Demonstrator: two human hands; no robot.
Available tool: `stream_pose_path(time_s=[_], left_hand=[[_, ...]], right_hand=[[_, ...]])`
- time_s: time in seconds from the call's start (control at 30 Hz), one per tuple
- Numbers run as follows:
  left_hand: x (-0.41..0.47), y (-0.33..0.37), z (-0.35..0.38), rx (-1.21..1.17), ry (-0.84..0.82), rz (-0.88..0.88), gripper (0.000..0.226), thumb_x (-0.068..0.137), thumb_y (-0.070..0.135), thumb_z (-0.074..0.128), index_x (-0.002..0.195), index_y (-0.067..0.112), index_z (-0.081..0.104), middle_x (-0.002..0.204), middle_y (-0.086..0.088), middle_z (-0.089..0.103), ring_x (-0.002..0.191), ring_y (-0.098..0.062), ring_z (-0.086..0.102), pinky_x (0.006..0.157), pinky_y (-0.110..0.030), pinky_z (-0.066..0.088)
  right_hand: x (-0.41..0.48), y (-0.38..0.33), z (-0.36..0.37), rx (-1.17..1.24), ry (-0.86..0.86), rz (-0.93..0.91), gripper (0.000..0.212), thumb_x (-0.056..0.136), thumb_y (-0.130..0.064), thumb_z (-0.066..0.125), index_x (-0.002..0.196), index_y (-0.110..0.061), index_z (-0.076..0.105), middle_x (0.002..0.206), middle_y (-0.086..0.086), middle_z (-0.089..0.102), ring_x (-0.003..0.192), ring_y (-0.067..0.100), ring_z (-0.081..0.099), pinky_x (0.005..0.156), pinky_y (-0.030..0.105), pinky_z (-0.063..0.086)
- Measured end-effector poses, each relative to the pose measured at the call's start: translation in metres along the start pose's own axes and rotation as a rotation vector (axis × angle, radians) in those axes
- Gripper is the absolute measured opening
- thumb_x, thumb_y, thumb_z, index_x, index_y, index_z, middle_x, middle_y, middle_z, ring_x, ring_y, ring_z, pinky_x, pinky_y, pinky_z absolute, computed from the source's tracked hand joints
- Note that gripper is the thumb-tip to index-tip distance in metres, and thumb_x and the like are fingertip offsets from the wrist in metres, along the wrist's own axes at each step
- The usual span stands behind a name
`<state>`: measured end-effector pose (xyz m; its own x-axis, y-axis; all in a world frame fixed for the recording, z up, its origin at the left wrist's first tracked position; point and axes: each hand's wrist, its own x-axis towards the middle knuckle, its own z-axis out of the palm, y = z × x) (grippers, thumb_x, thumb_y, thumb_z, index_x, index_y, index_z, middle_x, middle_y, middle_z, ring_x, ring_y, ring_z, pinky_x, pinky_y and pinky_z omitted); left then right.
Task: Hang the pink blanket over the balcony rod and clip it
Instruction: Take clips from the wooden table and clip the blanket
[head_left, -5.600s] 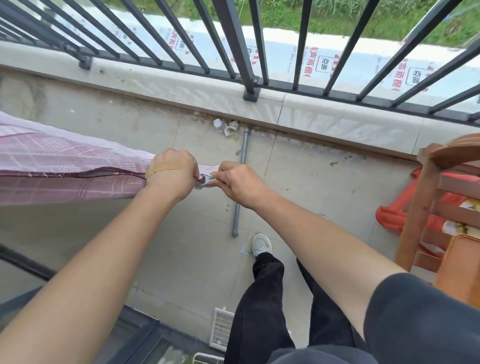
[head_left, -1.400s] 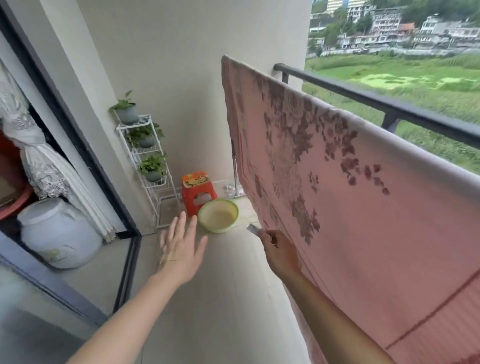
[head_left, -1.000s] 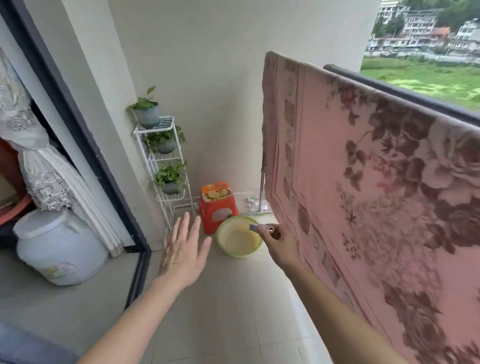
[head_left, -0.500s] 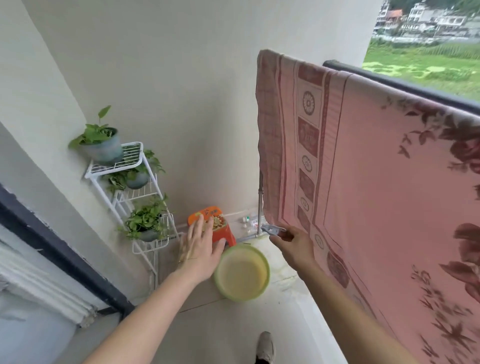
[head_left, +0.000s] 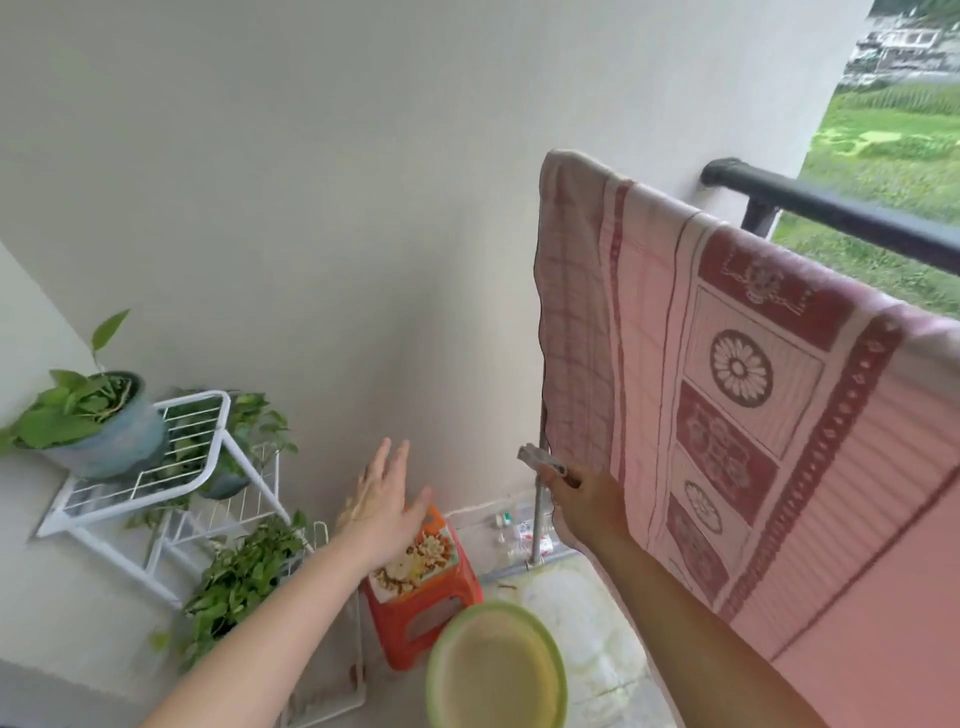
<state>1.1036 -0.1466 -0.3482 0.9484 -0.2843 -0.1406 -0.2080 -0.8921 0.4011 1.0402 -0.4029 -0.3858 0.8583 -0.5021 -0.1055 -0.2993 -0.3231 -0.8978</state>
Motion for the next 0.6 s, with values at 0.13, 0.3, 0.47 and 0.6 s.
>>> stream_pose_path(time_s=[0.13, 0.3, 0.47, 0.6], left_hand=[[0.088, -0.01, 0.009, 0.013, -0.06, 0.009, 0.077, 0.099, 0.047, 0.048, 0.158, 0.018, 0.009, 0.166, -0.004, 0.002, 0.152, -0.028, 0.008, 0.121, -0.045, 0.017], [0.203, -0.005, 0.039, -0.036, -0.179, 0.13, 0.077, 0.097, 0.045, 0.051, 0.156, 0.012, 0.015, 0.164, -0.009, 0.014, 0.151, -0.026, 0.012, 0.121, -0.042, 0.018], [0.296, 0.018, 0.058, -0.087, -0.322, 0.294, 0.071, 0.098, 0.044, 0.053, 0.155, 0.016, 0.022, 0.16, -0.003, 0.025, 0.147, -0.021, 0.022, 0.119, -0.036, 0.023], [0.345, 0.049, 0.075, -0.19, -0.352, 0.406, 0.058, 0.092, 0.045, 0.06, 0.14, 0.018, 0.043, 0.141, -0.002, 0.047, 0.131, -0.019, 0.044, 0.108, -0.034, 0.037]], right_hand=[[0.058, -0.007, 0.015, -0.063, 0.001, 0.0, 0.036, 0.086, -0.05, 0.07, 0.06, -0.025, 0.061, 0.051, -0.009, 0.047, 0.052, 0.009, 0.044, 0.051, 0.025, 0.03], [0.115, 0.001, 0.029, -0.16, 0.1, 0.091, 0.034, 0.09, -0.05, 0.064, 0.063, -0.032, 0.054, 0.059, -0.012, 0.052, 0.06, 0.007, 0.05, 0.052, 0.022, 0.03], [0.15, 0.004, 0.047, -0.182, 0.247, 0.266, 0.024, 0.09, -0.052, 0.063, 0.091, -0.028, 0.067, 0.082, -0.012, 0.066, 0.077, 0.009, 0.061, 0.061, 0.023, 0.041], [0.16, -0.002, 0.057, -0.186, 0.347, 0.352, 0.015, 0.091, -0.049, 0.063, 0.101, -0.037, 0.063, 0.09, -0.016, 0.066, 0.079, -0.002, 0.058, 0.062, 0.017, 0.039]])
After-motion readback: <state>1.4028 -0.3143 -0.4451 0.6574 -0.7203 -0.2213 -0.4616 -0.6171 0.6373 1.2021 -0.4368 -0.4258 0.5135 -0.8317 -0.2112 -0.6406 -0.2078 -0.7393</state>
